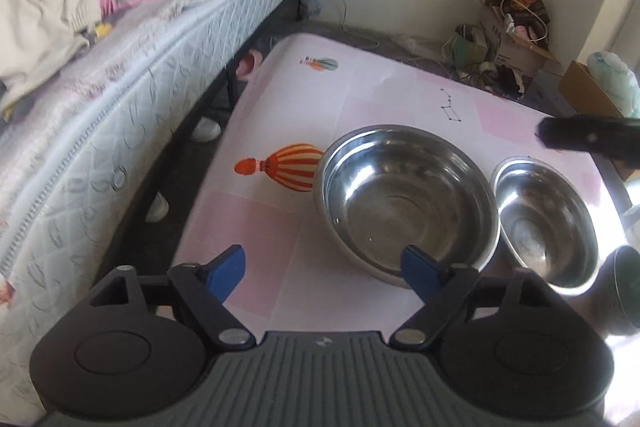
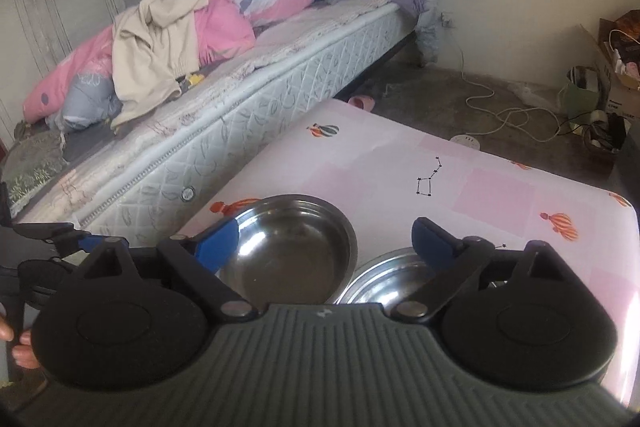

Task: Organize plates and bowls
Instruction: 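Move the left gripper toward a small stainless steel bowl, then close the left gripper on the rim of the steel bowl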

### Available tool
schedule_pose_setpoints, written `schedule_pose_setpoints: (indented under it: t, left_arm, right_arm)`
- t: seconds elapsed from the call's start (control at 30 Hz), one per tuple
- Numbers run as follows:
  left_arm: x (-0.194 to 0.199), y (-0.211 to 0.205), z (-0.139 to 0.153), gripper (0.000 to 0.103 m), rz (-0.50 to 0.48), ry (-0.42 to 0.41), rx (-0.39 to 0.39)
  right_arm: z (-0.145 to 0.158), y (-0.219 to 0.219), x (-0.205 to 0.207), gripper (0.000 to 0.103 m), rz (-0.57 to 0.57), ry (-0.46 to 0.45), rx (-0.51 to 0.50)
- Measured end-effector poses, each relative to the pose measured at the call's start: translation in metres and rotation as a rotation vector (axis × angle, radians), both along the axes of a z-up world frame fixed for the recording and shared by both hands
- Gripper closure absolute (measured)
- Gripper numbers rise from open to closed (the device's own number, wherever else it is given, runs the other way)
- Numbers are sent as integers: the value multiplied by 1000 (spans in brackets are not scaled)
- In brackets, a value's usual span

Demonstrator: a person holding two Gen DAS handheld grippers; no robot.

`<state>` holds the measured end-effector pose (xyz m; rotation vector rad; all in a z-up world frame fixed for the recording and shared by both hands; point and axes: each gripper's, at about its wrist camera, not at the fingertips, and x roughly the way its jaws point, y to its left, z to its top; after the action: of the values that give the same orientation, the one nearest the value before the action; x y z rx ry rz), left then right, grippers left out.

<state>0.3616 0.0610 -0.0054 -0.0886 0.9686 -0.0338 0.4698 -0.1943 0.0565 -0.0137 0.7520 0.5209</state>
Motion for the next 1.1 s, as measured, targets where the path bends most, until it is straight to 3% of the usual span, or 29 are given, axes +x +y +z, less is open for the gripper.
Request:
schedule_pose_setpoints:
  t: [0.07, 0.2, 0.33, 0.67, 0.83, 1.1]
  left_arm:
    - [12, 2, -9, 34, 16, 45, -29]
    - [28, 3, -22, 43, 29, 101, -63]
    - [38, 3, -31, 60, 46, 137, -77]
    - [52, -1, -44, 74, 65, 193, -130]
    - [56, -5, -47, 83, 77, 202, -119]
    - [60, -5, -54, 81, 105, 224, -126]
  right_arm:
    - [-16, 12, 25, 21, 9, 46, -26]
    - [-51, 27, 63, 35, 10, 147, -35]
    - [-72, 35, 81, 51, 20, 192, -36]
    - [-94, 50, 97, 80, 47, 245, -41]
    - [-99, 49, 100, 88, 38, 248, -47]
    - [-113, 52, 103, 89, 35, 283, -71]
